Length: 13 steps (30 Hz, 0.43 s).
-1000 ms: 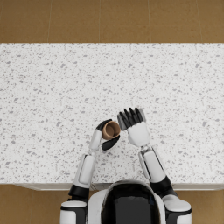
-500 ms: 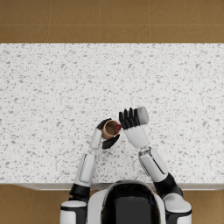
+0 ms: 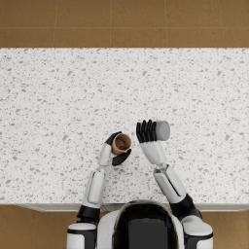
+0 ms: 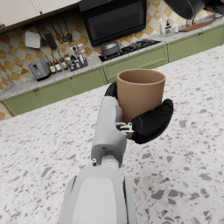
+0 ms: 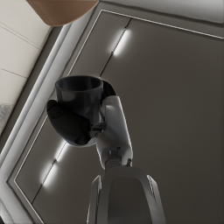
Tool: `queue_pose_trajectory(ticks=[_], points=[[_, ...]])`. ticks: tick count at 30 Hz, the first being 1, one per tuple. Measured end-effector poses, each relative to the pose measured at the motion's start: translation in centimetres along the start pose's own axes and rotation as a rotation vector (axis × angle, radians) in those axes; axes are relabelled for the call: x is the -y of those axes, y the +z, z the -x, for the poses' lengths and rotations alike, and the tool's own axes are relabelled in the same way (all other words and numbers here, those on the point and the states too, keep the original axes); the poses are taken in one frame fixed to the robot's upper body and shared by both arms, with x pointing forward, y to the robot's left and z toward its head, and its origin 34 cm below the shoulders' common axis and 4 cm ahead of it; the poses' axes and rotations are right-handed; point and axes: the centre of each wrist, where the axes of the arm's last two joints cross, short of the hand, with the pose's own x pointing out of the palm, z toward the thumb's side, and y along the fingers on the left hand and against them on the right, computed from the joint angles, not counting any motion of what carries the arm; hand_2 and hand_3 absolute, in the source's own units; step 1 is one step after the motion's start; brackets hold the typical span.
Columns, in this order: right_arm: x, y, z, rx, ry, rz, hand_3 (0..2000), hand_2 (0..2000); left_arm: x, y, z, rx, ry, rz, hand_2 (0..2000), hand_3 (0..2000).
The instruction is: Pick up two cups and pour the berry on the right into the cup on the left
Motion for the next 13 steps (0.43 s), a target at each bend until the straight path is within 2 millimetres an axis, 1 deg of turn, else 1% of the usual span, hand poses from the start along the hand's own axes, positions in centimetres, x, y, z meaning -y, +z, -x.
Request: queue_pose_trajectory(ticks=[5,13], points=[[-0.10,-0.01,-0.01,-0.001,0.039,-0.001,1280,2000,0.08,0.03,0.05,0.000,0.002,-0.001,2000,1280],[-0.12,-0.02,-0.01,-0.002,0.048,-0.001,1280,2000,0.09,0.04,0.06,0.000,0.002,-0.001,2000,1280]])
